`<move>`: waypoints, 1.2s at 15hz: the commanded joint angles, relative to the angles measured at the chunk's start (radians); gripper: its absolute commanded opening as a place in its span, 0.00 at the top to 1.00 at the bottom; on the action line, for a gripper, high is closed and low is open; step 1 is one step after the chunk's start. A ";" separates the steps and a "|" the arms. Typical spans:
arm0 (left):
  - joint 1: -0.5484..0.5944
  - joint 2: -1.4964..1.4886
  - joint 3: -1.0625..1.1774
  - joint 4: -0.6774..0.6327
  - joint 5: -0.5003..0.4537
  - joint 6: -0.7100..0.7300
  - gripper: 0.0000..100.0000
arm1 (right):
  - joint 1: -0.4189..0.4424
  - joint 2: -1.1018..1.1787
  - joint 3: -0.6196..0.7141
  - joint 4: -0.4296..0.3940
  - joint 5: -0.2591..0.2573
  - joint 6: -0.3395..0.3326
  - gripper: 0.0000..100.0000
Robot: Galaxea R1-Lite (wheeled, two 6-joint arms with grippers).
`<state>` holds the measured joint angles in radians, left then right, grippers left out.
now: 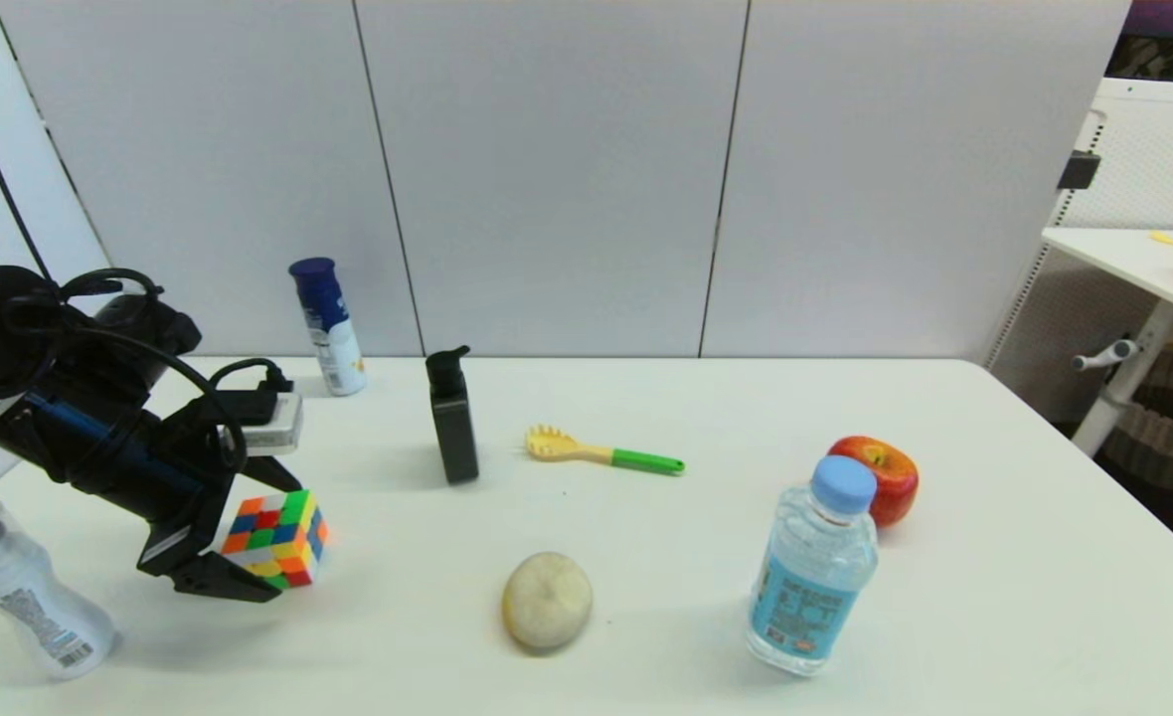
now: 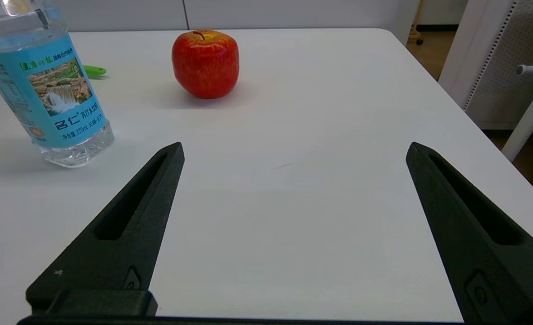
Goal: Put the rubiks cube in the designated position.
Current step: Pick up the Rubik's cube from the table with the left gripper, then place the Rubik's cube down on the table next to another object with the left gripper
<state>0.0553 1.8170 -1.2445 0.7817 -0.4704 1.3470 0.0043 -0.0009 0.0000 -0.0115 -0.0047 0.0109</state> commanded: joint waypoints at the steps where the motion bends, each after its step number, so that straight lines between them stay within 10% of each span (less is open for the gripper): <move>1: 0.001 0.022 -0.010 0.007 0.042 0.003 0.00 | 0.000 0.001 0.000 -0.001 0.000 0.000 0.00; 4: 0.001 0.033 -0.010 0.010 0.056 0.006 0.00 | 0.000 0.001 0.000 -0.001 -0.001 0.000 0.00; 5: 0.001 0.038 -0.012 0.008 0.055 0.006 1.00 | 0.000 0.001 0.000 -0.001 0.000 0.000 0.00; 18: -0.109 0.028 -0.155 -0.030 0.013 0.027 1.00 | 0.000 0.001 0.000 -0.001 0.000 0.000 0.00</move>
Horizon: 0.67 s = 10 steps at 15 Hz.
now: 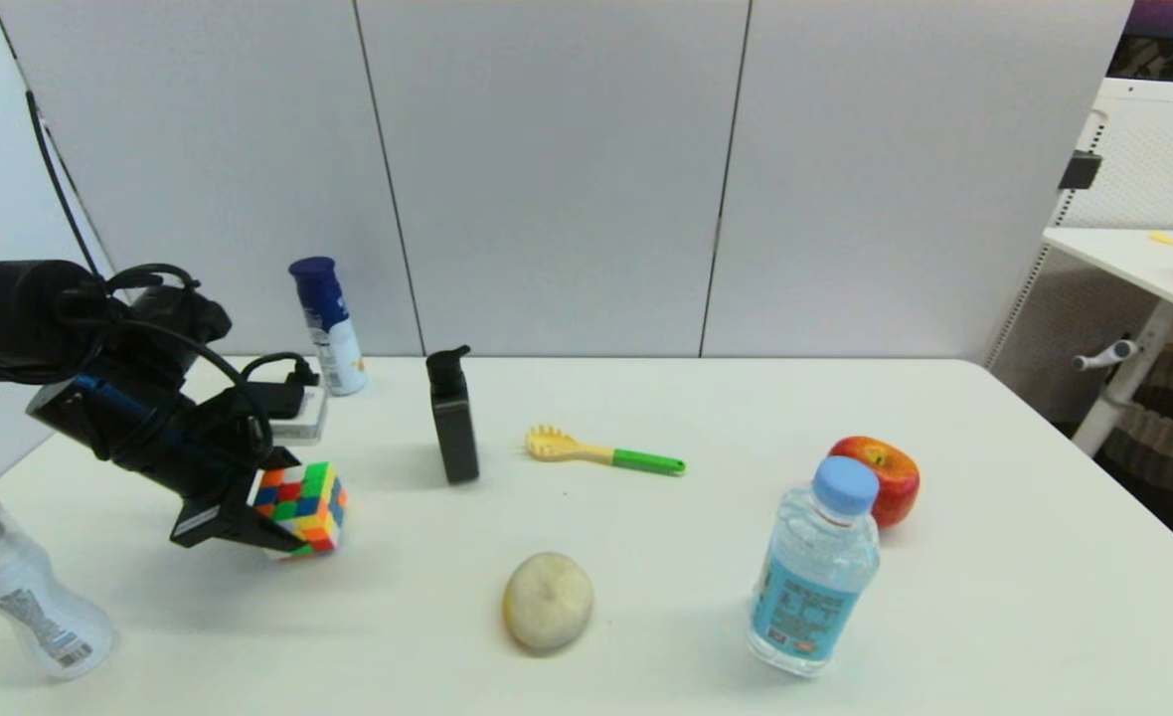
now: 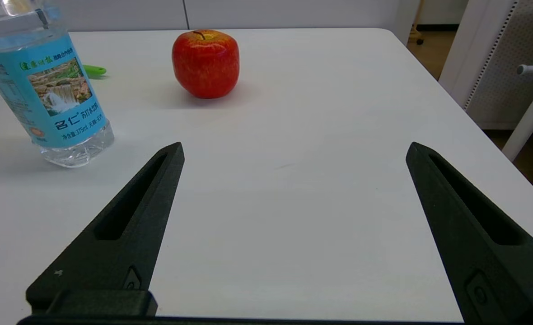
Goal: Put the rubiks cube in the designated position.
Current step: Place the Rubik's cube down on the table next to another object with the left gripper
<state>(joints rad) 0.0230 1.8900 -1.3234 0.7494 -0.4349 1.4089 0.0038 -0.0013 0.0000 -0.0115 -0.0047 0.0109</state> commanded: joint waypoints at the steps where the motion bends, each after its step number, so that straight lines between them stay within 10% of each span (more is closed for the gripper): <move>1: -0.107 -0.058 -0.091 -0.001 -0.022 -0.073 1.00 | 0.001 0.001 0.000 -0.001 -0.001 0.000 0.00; 10: -0.509 -0.091 -0.303 -0.004 0.013 -0.522 1.00 | 0.001 0.001 0.000 -0.001 0.000 0.000 0.00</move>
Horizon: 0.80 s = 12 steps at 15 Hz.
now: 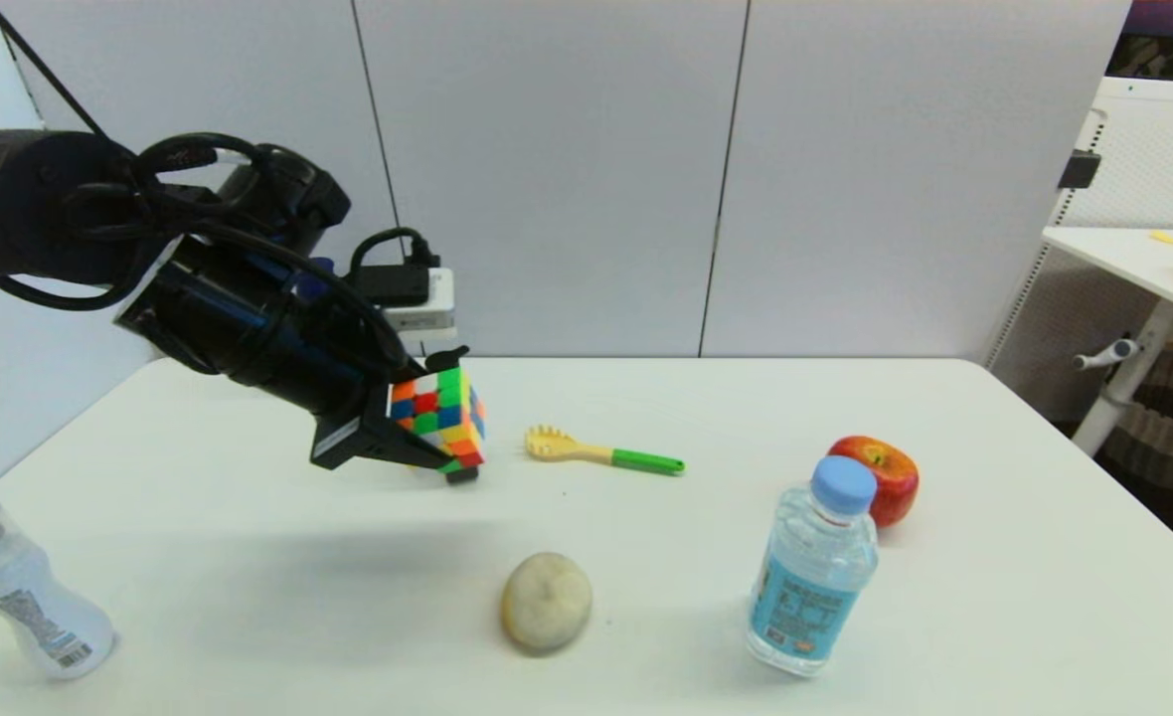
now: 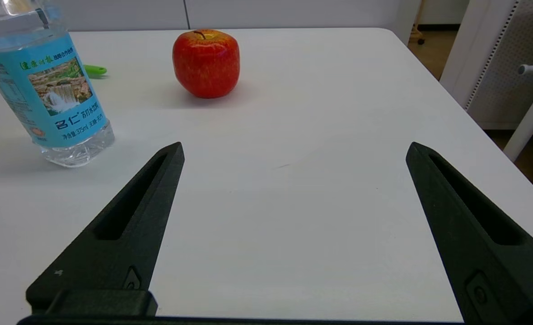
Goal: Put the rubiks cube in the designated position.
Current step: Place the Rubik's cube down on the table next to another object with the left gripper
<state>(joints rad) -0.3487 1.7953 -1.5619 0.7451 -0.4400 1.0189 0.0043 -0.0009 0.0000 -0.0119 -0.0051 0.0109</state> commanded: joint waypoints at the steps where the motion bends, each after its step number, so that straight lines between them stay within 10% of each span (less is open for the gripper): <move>1: -0.165 0.032 -0.066 -0.007 0.020 -0.166 1.00 | 0.000 0.001 0.000 0.000 0.001 0.000 0.00; 12: -0.191 0.325 -0.067 -0.181 0.015 -0.131 1.00 | 0.000 0.001 0.000 0.000 0.001 0.000 0.00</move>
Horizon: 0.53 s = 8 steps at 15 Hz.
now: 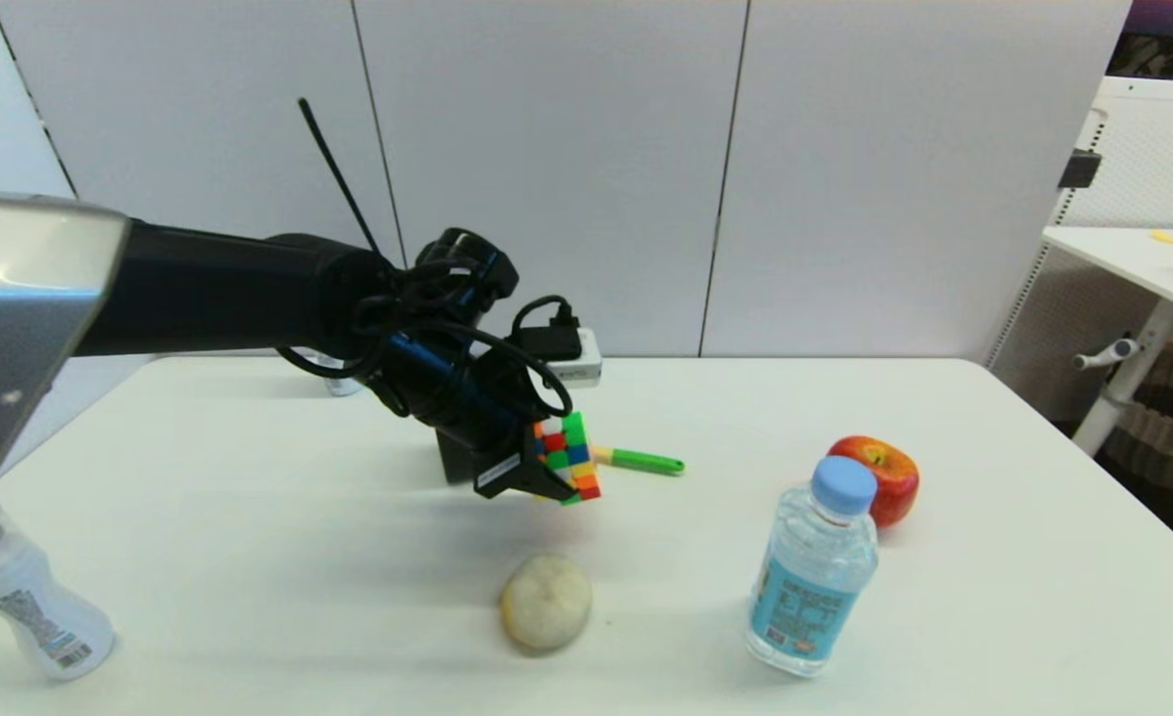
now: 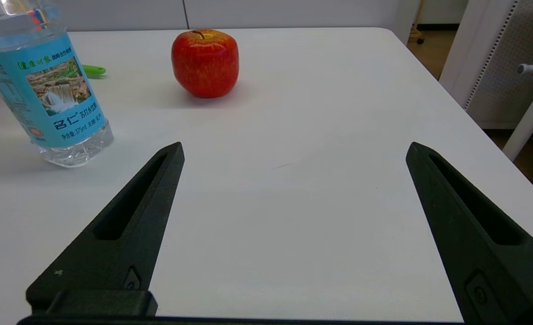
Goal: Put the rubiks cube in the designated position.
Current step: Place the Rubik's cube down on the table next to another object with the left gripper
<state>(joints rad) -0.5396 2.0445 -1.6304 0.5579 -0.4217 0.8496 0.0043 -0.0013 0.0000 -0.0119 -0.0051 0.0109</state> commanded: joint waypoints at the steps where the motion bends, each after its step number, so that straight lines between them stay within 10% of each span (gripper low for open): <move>1: 0.000 0.095 -0.006 0.000 -0.003 0.045 1.00 | 0.000 0.001 0.000 0.000 0.001 0.000 0.00; 8: -0.002 0.141 -0.077 0.007 -0.003 0.051 1.00 | 0.000 0.001 0.000 0.000 0.001 0.000 0.00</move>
<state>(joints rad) -0.5406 2.1691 -1.6798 0.5547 -0.4243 0.8947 0.0043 -0.0013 0.0000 -0.0119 -0.0047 0.0109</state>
